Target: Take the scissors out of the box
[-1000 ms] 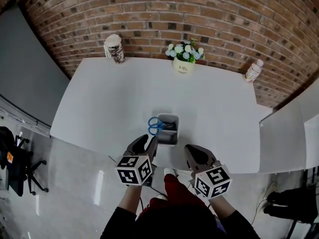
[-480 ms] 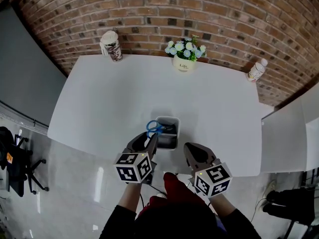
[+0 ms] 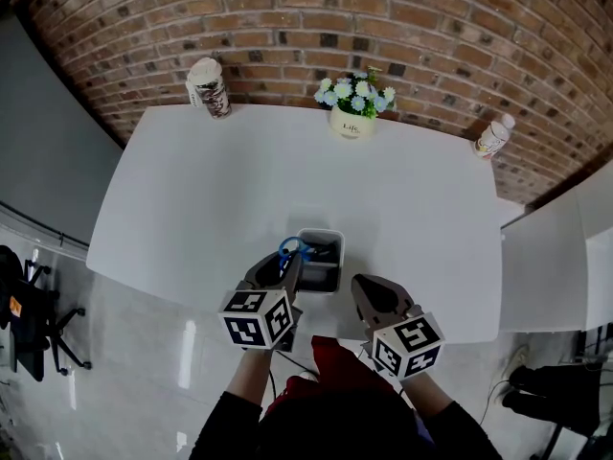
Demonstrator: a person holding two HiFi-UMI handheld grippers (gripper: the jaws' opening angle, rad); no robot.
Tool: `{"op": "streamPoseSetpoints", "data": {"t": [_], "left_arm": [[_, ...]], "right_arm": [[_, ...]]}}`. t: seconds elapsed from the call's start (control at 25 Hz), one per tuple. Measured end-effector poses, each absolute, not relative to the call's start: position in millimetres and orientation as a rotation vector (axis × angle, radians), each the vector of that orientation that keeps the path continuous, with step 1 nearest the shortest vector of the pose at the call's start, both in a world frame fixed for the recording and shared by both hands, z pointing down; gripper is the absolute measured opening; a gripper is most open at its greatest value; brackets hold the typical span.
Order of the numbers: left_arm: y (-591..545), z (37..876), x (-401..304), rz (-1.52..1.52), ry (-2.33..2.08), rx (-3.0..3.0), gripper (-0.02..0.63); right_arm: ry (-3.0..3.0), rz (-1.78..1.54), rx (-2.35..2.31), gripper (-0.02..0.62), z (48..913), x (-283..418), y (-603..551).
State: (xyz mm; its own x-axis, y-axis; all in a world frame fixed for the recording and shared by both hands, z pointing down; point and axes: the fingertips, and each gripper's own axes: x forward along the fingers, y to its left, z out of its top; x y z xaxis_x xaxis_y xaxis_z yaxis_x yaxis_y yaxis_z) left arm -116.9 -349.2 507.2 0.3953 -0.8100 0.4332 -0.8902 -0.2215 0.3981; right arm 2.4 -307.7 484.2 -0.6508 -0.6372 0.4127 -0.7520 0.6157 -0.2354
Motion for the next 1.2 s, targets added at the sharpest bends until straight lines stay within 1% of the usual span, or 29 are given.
{"op": "streamPoseSetpoints", "data": {"t": [0.44,0.76,1.2], "left_arm": [[-348.6,501.7,-112.3,0.201,-1.445,2.1,0.072],[-346.4,495.4,-105.5,0.132,-1.402,2.117,0.049],[-337.1,478.7,-110.5,0.085,-1.434,2.135,0.048]], "right_arm": [[-2.56,0.552,1.125,0.008,478.9,-0.5,-314.3],[-2.554,0.551,1.13,0.008,479.6,1.8,-309.9],[-2.572,0.523,1.102,0.008,474.3,-3.5,-301.1]]}}
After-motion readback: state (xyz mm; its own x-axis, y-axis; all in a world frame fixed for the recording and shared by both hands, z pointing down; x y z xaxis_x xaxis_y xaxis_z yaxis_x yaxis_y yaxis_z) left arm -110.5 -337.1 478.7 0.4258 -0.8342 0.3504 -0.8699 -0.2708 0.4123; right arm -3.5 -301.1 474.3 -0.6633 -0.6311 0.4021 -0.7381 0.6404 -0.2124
